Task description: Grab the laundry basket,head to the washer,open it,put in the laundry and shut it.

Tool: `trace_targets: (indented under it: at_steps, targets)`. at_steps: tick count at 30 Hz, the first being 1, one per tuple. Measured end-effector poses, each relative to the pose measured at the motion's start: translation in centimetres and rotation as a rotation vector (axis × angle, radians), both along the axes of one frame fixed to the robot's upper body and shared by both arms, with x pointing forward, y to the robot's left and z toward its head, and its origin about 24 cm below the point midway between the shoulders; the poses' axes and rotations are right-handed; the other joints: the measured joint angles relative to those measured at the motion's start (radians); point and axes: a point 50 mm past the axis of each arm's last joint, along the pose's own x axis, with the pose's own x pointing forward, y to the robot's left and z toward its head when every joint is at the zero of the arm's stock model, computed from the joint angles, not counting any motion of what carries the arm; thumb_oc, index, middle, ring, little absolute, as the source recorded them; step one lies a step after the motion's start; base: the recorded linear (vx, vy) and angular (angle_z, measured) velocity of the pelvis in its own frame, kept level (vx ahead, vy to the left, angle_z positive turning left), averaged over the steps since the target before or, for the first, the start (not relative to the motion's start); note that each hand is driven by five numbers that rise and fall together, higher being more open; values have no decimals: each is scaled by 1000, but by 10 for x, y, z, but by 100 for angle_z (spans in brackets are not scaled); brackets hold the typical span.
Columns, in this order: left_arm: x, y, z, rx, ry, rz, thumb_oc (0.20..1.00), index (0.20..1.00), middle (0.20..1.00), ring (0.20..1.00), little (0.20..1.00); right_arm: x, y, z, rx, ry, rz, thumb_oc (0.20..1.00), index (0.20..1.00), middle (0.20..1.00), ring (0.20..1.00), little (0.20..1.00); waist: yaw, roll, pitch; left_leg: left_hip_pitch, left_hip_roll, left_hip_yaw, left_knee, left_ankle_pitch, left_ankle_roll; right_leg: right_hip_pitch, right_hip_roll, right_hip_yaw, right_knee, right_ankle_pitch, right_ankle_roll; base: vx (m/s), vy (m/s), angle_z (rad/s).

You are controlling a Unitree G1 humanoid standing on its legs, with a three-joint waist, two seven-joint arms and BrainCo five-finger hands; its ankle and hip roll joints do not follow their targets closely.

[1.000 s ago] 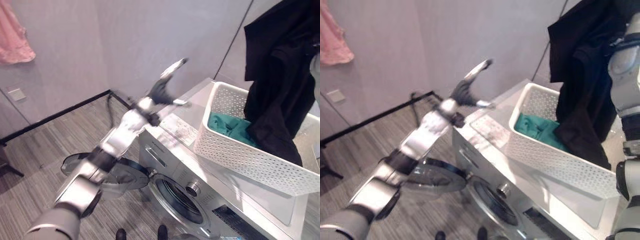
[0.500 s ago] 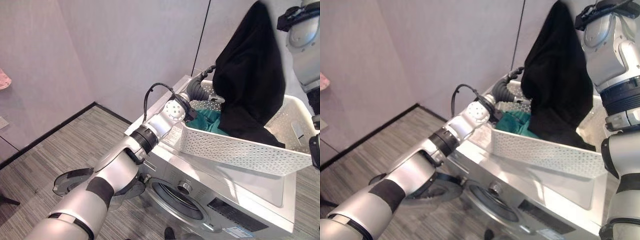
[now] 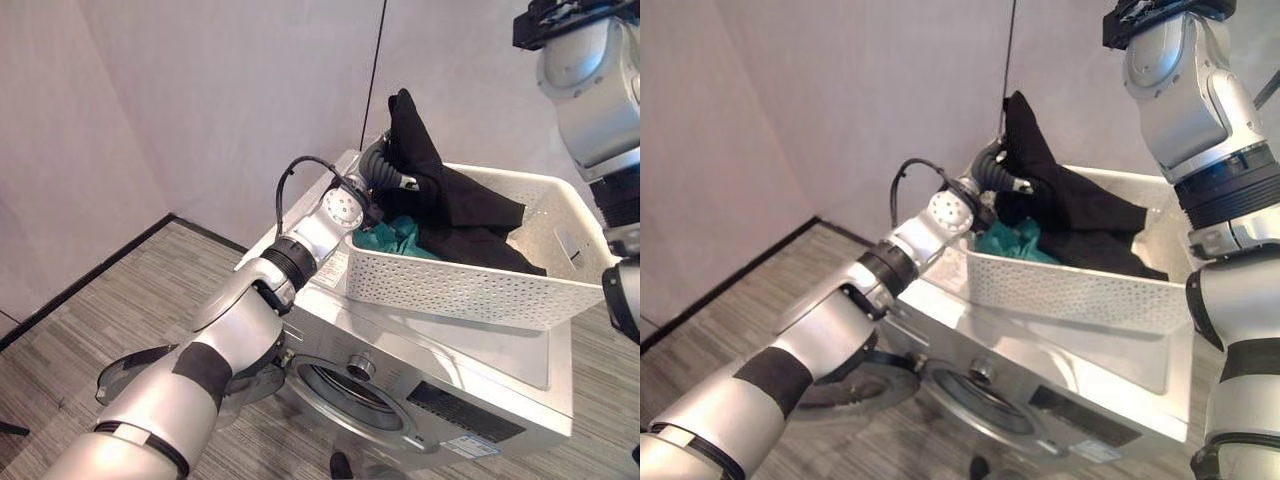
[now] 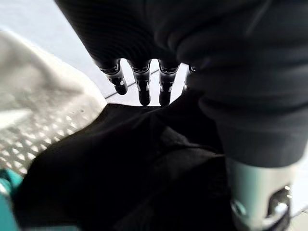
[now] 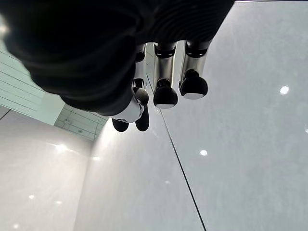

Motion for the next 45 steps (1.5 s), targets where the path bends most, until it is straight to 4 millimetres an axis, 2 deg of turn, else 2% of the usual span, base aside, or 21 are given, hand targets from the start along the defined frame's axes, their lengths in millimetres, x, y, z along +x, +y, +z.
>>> trace_targets:
  at_steps: [1, 2, 3, 4, 6, 8, 11, 13, 15, 16, 17, 18, 22, 24, 28, 34, 38, 41, 44, 45]
  targets:
    - [-1, -1, 1, -2, -2, -5, 1000, 1000, 1000, 1000, 1000, -2, 0, -2, -7, -2, 6, 200, 200, 200, 200, 200, -3, 0, 0, 0, 0, 0, 0, 0, 0, -1, 0, 1, 0, 0, 0, 16, -54, -4]
    - [-4, -5, 4, -17, -18, -28, 548, 548, 548, 548, 548, -5, -5, -10, -11, 0, 12, 200, 200, 200, 200, 200, -3, 0, 0, 0, 1, 0, 0, 0, 0, -1, 1, 1, 0, 0, 0, 13, -44, -1]
    - [-7, -6, 5, -30, -28, -43, 200, 200, 200, 200, 200, -6, -8, -15, 0, 2, 17, 200, 200, 200, 200, 200, -6, 0, 0, 0, 1, 0, 0, 0, 0, -2, 2, 2, 0, -1, 1, 17, -42, -4]
    - [-12, -8, 5, -62, -41, -71, 200, 200, 200, 200, 200, -7, -14, -26, 22, 15, 24, 200, 200, 200, 200, 200, -4, 1, -1, -1, 1, 0, -1, -1, 2, -4, 1, 2, 0, 2, -2, 21, -24, -7]
    - [-14, -10, 1, -94, -16, -81, 200, 200, 200, 200, 200, -6, -18, -36, 28, 40, 21, 200, 200, 200, 200, 200, -10, 4, -2, -3, 1, 4, -1, -3, 4, -9, 2, 5, 0, 1, -1, 24, -29, -6]
    - [-17, -8, -1, -124, -22, -89, 200, 200, 200, 200, 200, -9, -31, -54, 71, 54, 12, 200, 200, 200, 200, 200, -15, 11, -6, -10, 1, 4, -1, -3, 4, -16, 1, 5, 0, -2, 3, 8, -19, 0]
    - [-17, -7, 3, -155, -37, -77, 200, 200, 200, 200, 200, -9, -41, -72, 80, 83, -20, 222, 222, 222, 222, 222, -27, 23, -8, -20, 3, 11, -1, -3, 4, -29, 4, 10, 0, -1, 3, 14, -51, -6]
    - [-18, -2, 6, -175, -57, -77, 200, 200, 200, 200, 200, -9, -41, -80, 77, 102, 0, 426, 426, 426, 426, 426, -29, 30, -8, -18, 3, 22, -1, -3, 4, -30, 4, 19, 0, 0, 3, 10, -35, -13]
    - [-18, 4, 8, -185, -79, -76, 200, 200, 200, 200, 200, -7, -43, -88, 103, 136, 35, 567, 567, 567, 567, 567, -33, 34, -7, -17, 3, 24, -1, -3, 4, -30, 4, 21, 0, 0, 3, 4, -22, -6]
    - [-17, 6, 8, -185, -84, -70, 200, 200, 200, 200, 200, -6, -45, -90, 118, 152, 46, 740, 740, 740, 740, 740, -33, 36, -6, -17, 3, 25, -1, -3, 4, -31, 4, 23, 0, 1, 3, 0, 0, 0]
    - [-16, 9, 9, -181, -89, -63, 200, 200, 200, 200, 200, -5, -46, -91, 117, 168, 47, 843, 843, 843, 843, 843, -33, 37, -6, -18, 3, 25, -1, -3, 4, -32, 4, 23, 0, 1, 3, 0, 0, 0]
    - [-13, 16, 10, -173, -98, -43, 200, 200, 200, 200, 200, -5, -47, -90, 112, 175, 53, 1000, 1000, 1000, 1000, 1000, -33, 38, -6, -18, 3, 26, -1, -3, 4, -33, 5, 24, 0, 1, 3, 0, 0, 0]
    - [-9, 27, 11, -154, -118, -15, 200, 200, 200, 200, 200, -1, -50, -95, 163, 246, 134, 1000, 1000, 1000, 1000, 1000, -31, 37, -6, -18, 4, 26, -1, -6, 2, -32, 5, 25, 0, 0, 3, 6, -33, 0]
    - [-9, 27, 11, -150, -119, -15, 200, 200, 200, 200, 200, 5, -57, -104, 134, 373, 145, 1000, 1000, 1000, 1000, 1000, -26, 37, -6, -18, 4, 25, -1, -6, 1, -32, 4, 22, 0, 1, 3, 0, 0, 0]
    - [-5, 39, 14, -101, -153, 10, 200, 200, 200, 200, 200, 15, -59, -126, 91, 576, 182, 1000, 1000, 1000, 1000, 1000, -31, 37, -6, -18, 4, 25, -2, -7, 2, -32, 4, 21, 0, 4, -1, 0, 0, 0]
    - [-5, 46, 27, -88, -201, 4, 200, 200, 200, 200, 200, 16, -65, -148, 4, 805, 193, 1000, 1000, 1000, 1000, 1000, -27, 34, -4, -25, 4, 15, -1, -7, 2, -31, 2, 4, 0, 4, -1, -2, -7, 7]
    - [-5, 56, 52, -80, -290, 8, 200, 200, 200, 200, 200, 20, -63, -159, -8, 900, 221, 1000, 1000, 1000, 1000, 1000, -23, 34, -4, -30, 3, 9, -1, -6, 2, -32, 1, -2, 0, 3, -1, 2, -15, 4]
    - [-7, 62, 82, -42, -385, 12, 200, 200, 200, 200, 200, 29, -61, -168, -24, 965, 201, 1000, 1000, 1000, 1000, 1000, -22, 35, -4, -34, 3, -6, -1, -4, -1, -31, 0, -14, 0, 4, -2, 4, -18, 11]
    - [-13, 64, 123, -23, -503, 12, 200, 200, 200, 200, 200, 39, -51, -178, 0, 1014, 217, 1000, 1000, 1000, 1000, 1000, 3, 37, -3, -34, 4, -11, -1, 1, -8, -29, 1, -21, 0, 3, -3, 13, -22, 10]
    - [-17, 62, 144, 8, -564, 13, 200, 200, 200, 200, 200, 43, -42, -181, 2, 1031, 238, 1000, 1000, 1000, 1000, 1000, 7, 40, -3, -36, 3, -17, -1, 2, -10, -28, 0, -26, 0, 3, -4, 22, -15, 6]
